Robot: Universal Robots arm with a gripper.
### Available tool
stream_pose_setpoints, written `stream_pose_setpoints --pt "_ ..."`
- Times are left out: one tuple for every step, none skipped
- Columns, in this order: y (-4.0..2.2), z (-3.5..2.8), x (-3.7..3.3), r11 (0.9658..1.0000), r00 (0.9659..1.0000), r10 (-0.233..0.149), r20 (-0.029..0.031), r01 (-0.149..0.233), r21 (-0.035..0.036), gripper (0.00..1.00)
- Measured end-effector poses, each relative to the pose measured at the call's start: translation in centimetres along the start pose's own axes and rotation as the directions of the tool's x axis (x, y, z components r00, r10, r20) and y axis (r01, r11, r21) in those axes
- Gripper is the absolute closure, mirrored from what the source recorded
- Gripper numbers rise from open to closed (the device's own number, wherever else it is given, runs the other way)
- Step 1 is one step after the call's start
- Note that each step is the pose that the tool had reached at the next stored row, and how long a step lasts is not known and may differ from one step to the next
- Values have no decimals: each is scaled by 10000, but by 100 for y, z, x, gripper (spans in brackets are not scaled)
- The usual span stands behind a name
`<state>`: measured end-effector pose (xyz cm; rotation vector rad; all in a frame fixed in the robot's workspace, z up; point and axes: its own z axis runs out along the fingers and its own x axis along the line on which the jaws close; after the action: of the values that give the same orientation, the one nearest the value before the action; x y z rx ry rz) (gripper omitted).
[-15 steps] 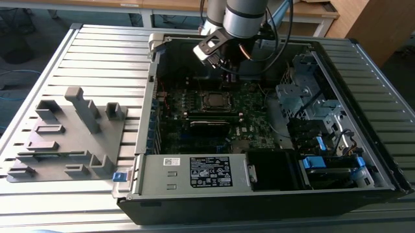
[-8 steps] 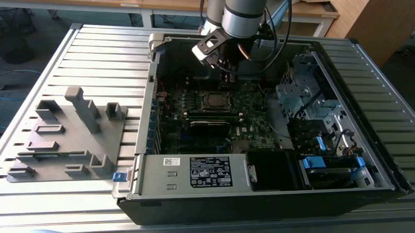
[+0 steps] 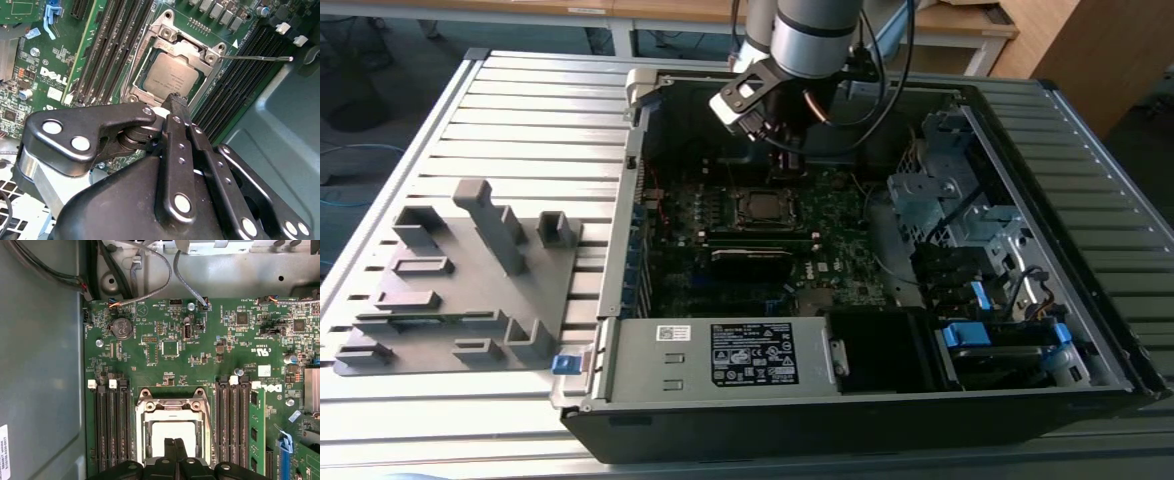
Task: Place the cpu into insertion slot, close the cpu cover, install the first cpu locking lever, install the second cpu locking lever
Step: 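Close the cpu cover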
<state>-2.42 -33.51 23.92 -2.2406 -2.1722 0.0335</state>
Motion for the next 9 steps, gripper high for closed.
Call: stream_pose_setpoints --pt "-5 1 0 10000 10000 -1 -17 1 -27 89" --pt "-10 3 0 10000 10000 -3 -34 3 -55 89" --pt "-15 4 0 10000 10000 -7 -57 6 -87 89" --pt "-19 5 0 9999 10000 -11 -76 10 -119 89" --pt "-22 5 0 9999 10000 -15 -84 13 -141 89" --pt "-23 6 0 9999 10000 -17 -85 15 -149 89" --pt "-23 6 0 9999 10000 -18 -85 17 -150 89" --pt "-25 6 -1 9999 10000 -17 -81 16 -153 89" --pt "-27 6 -1 9999 10000 -14 -65 13 -154 89"
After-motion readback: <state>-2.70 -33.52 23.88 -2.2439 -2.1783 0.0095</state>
